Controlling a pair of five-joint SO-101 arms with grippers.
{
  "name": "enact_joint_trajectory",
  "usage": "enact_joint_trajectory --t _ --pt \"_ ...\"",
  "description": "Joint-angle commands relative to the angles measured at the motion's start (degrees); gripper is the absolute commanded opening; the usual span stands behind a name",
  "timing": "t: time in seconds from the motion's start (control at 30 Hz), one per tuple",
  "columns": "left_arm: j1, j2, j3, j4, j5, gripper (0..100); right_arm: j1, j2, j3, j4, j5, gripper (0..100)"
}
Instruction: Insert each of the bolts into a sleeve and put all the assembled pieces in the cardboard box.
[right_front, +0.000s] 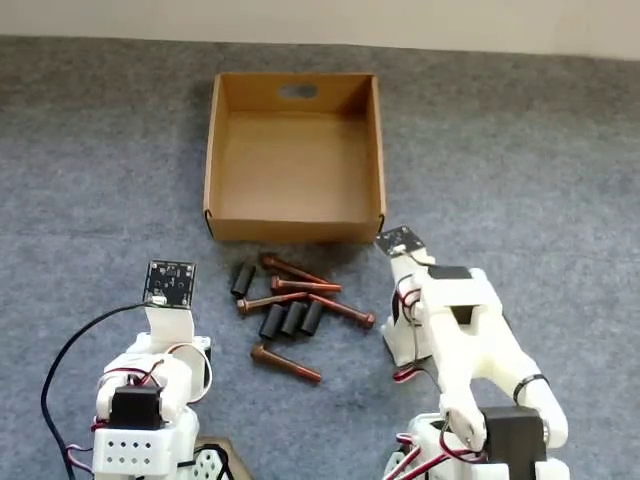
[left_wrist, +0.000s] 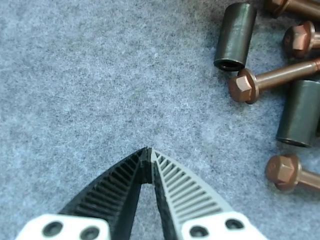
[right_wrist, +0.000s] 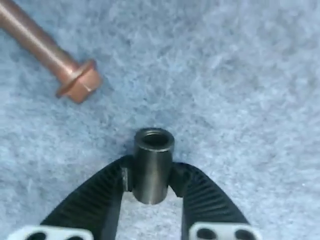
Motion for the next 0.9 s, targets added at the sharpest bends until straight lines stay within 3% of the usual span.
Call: enact_joint_trajectory --t 0.0,0.7,0.87 --pt "-0.48 -0.4 1.01 0.26 -0.35 1 0.84 0.04 -5.32 1.01 2.37 15.6" --pt "-0.48 -0.4 1.01 0.26 -0.35 1 -4.53 0.13 -0.66 2.42 4.66 15.6" --pt "-0.48 -0.4 1.01 0.26 -0.35 1 -4.18 0.57 -0.75 2.42 12.13 15.2"
